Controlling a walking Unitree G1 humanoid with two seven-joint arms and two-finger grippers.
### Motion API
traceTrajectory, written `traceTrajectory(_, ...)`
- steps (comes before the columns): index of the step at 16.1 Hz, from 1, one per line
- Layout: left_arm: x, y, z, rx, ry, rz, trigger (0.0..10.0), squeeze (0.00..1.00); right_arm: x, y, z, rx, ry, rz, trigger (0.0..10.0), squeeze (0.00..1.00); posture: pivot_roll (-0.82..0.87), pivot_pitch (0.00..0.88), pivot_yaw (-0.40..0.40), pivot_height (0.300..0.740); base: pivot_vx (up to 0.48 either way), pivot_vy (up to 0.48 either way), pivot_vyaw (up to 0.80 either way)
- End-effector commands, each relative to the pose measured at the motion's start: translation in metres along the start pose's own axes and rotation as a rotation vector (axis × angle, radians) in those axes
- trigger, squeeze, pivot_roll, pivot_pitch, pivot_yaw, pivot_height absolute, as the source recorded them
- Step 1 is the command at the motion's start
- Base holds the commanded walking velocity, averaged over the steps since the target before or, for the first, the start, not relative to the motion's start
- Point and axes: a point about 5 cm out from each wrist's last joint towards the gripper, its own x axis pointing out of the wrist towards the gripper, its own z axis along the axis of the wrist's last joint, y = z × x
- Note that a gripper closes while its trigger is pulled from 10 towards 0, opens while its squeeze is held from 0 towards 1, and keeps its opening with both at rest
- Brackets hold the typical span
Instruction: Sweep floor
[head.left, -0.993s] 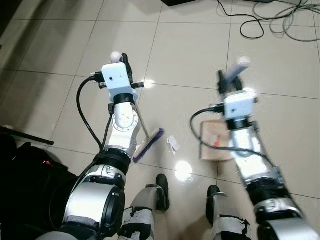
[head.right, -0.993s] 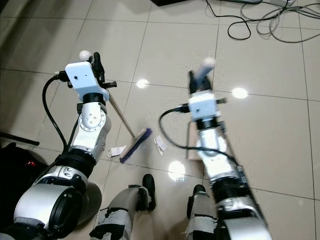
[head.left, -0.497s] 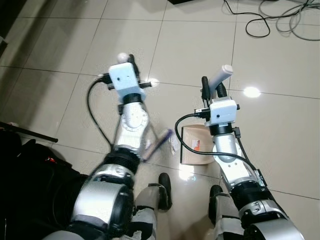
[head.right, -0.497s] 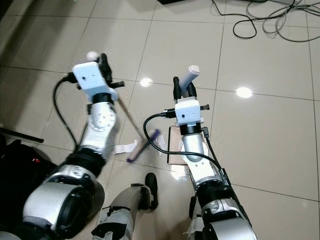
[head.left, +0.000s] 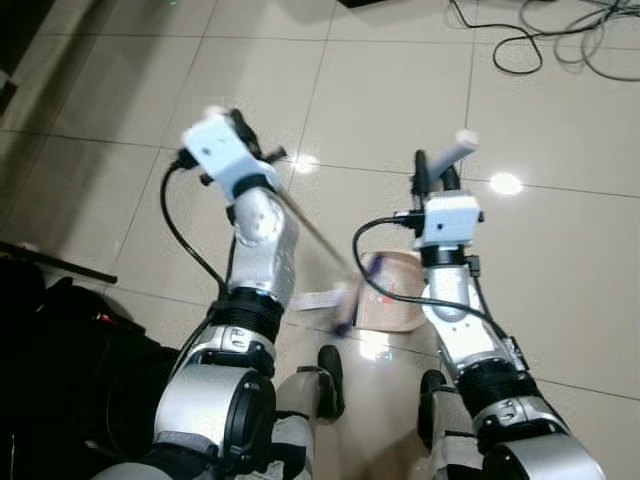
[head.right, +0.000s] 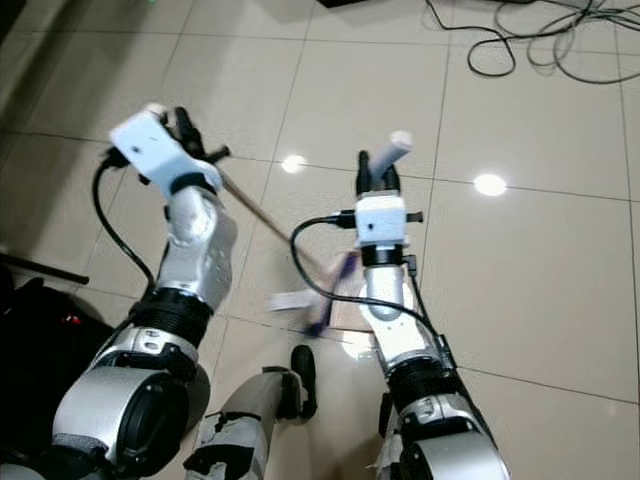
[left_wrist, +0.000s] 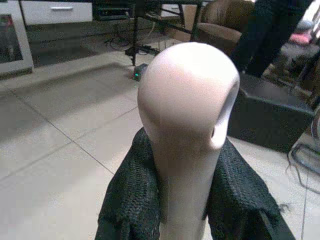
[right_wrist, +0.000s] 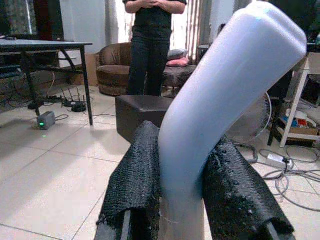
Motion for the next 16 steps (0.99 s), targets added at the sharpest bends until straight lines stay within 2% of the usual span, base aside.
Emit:
traceTrajectory(1, -0.030, -0.050, -0.009, -0.184, 0.107, -0.068, 10.0, 0.00, -0.014, 0.001, -0.016, -0.005, 0.104, 0.000, 10.0, 0.00, 0.21, 0.360, 0.218, 0.740, 0.000, 0.000, 0.00)
traceTrajectory(2, -0.028, -0.053, 0.001, -0.170, 0.099, -0.156, 10.0, 0.00, -0.012, -0.004, -0.018, -0.015, 0.111, -0.013, 10.0, 0.00, 0.21, 0.348, 0.215, 0.740, 0.000, 0.000, 0.00)
traceTrajectory(5, -0.022, -0.045, 0.011, -0.125, 0.064, -0.222, 10.0, 0.00, -0.009, -0.009, -0.020, -0.026, 0.115, -0.017, 10.0, 0.00, 0.20, 0.319, 0.210, 0.740, 0.000, 0.000, 0.00)
traceTrajectory(6, -0.015, -0.038, 0.023, -0.095, 0.031, -0.261, 10.0, 0.00, -0.008, -0.013, -0.020, -0.032, 0.112, -0.023, 10.0, 0.00, 0.18, 0.297, 0.202, 0.740, 0.000, 0.000, 0.00)
traceTrajectory(8, -0.008, -0.032, 0.035, -0.069, 0.005, -0.295, 10.0, 0.00, -0.006, -0.019, -0.020, -0.037, 0.107, -0.034, 10.0, 0.00, 0.17, 0.278, 0.194, 0.740, 0.000, 0.000, 0.00)
traceTrajectory(9, 0.004, -0.022, 0.055, 0.012, -0.070, -0.346, 10.0, 0.00, -0.005, -0.028, -0.020, -0.043, 0.102, -0.051, 10.0, 0.00, 0.15, 0.239, 0.181, 0.740, 0.000, 0.000, 0.00)
traceTrajectory(11, 0.017, -0.011, 0.076, 0.088, -0.167, -0.380, 10.0, 0.00, -0.005, -0.039, -0.019, -0.049, 0.090, -0.067, 10.0, 0.00, 0.12, 0.207, 0.169, 0.740, 0.000, 0.000, 0.00)
traceTrajectory(12, 0.019, -0.009, 0.078, 0.107, -0.181, -0.384, 10.0, 0.00, -0.005, -0.042, -0.019, -0.048, 0.090, -0.072, 10.0, 0.00, 0.11, 0.195, 0.166, 0.740, 0.000, 0.000, 0.00)
traceTrajectory(13, 0.021, -0.002, 0.079, 0.172, -0.217, -0.395, 10.0, 0.00, -0.007, -0.046, -0.015, -0.035, 0.075, -0.086, 10.0, 0.00, 0.10, 0.177, 0.164, 0.740, 0.000, 0.000, 0.00)
traceTrajectory(16, 0.022, 0.017, 0.078, 0.242, -0.199, -0.372, 10.0, 0.00, -0.011, -0.055, -0.007, -0.005, 0.054, -0.114, 10.0, 0.00, 0.05, 0.144, 0.164, 0.740, 0.000, 0.000, 0.00)
